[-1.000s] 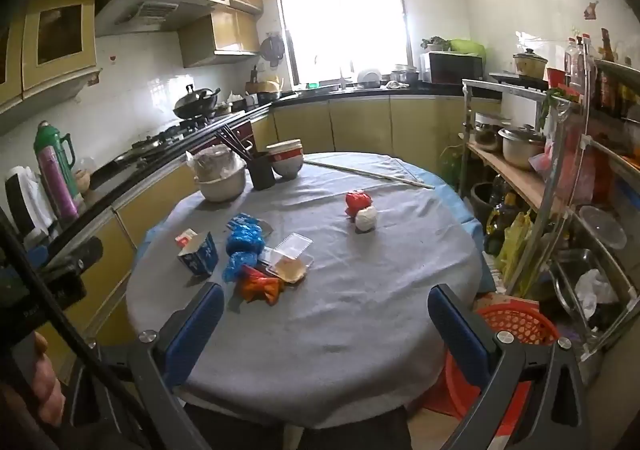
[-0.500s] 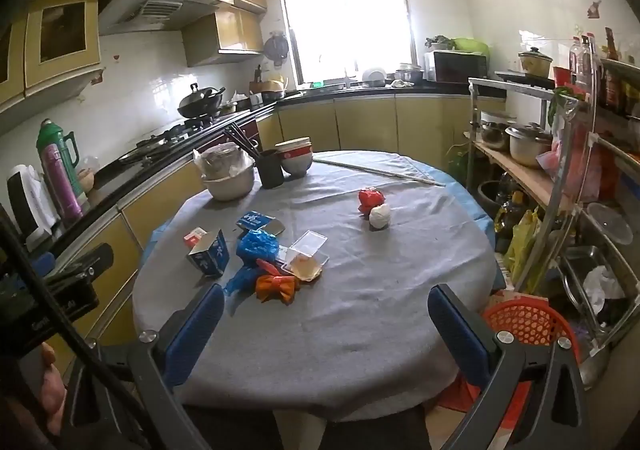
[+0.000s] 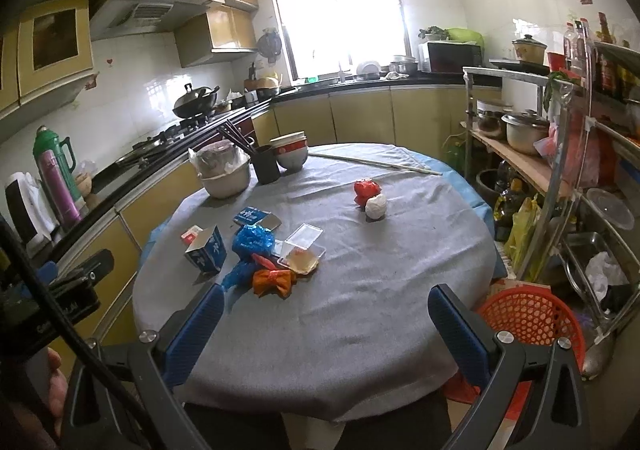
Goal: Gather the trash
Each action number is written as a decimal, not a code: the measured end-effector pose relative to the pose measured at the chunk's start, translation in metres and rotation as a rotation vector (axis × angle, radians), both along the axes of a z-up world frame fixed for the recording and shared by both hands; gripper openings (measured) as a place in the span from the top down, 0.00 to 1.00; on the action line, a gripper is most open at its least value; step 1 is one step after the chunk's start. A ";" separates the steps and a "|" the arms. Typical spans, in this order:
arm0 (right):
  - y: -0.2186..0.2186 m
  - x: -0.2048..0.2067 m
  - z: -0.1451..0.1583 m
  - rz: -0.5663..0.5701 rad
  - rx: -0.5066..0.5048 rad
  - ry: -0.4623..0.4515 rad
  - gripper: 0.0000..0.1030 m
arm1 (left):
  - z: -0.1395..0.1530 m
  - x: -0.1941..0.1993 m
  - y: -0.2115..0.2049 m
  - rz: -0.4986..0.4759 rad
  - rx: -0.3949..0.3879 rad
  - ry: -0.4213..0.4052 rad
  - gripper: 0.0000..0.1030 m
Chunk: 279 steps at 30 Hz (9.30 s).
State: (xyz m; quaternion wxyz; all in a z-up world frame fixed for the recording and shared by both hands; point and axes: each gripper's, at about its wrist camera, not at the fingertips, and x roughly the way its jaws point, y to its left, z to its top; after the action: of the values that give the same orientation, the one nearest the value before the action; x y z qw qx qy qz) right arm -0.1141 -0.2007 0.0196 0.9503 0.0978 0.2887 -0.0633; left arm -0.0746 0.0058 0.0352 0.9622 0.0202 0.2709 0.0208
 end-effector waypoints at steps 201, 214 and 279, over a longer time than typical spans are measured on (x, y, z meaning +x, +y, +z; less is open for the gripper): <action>-0.024 0.274 -0.154 0.160 0.403 0.416 0.53 | -0.116 0.141 0.067 -0.257 -0.207 0.488 0.36; -0.023 0.241 -0.164 0.175 0.346 0.433 0.79 | -0.116 0.137 0.032 -0.318 -0.176 0.512 0.36; -0.061 0.167 -0.143 0.164 0.348 0.278 0.73 | -0.180 0.173 -0.039 -0.788 0.002 0.498 0.41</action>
State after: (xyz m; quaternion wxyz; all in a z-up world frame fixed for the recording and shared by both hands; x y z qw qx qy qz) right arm 0.0526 -0.2617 -0.1237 0.8723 0.2265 0.4303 0.0522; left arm 0.0980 -0.0334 -0.1449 0.8024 0.1272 0.4652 -0.3516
